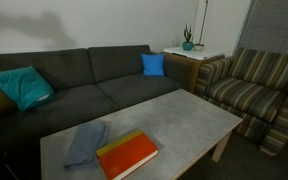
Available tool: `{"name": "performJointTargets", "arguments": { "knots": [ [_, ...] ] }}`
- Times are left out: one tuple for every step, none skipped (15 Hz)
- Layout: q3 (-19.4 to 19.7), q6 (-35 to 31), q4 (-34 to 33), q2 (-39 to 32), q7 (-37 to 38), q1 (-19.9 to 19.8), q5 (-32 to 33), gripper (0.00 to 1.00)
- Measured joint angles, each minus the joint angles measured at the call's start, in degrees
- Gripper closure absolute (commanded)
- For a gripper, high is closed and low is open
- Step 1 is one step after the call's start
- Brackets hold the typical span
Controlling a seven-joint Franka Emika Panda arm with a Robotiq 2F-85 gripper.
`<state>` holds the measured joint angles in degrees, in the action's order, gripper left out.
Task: Open the cover of the book on the table
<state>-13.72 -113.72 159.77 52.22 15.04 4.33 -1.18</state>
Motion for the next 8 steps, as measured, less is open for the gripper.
{"name": "performJointTargets", "arguments": {
  "knots": [
    [0.0, 0.0, 0.3, 0.0, 0.0, 0.0, 0.0, 0.0],
    [0.0, 0.0, 0.6, 0.0, 0.0, 0.0, 0.0, 0.0],
    [0.0, 0.0, 0.7, -0.1, 0.0, 0.0, 0.0, 0.0],
    [0.0, 0.0, 0.7, -0.1, 0.0, 0.0, 0.0, 0.0],
    [0.0, 0.0, 0.7, -0.1, 0.0, 0.0, 0.0, 0.0],
    [0.0, 0.0, 0.7, -0.1, 0.0, 0.0, 0.0, 0.0],
    [0.0, 0.0, 0.7, -0.1, 0.0, 0.0, 0.0, 0.0],
    [0.0, 0.0, 0.7, -0.1, 0.0, 0.0, 0.0, 0.0]
  ]
}}
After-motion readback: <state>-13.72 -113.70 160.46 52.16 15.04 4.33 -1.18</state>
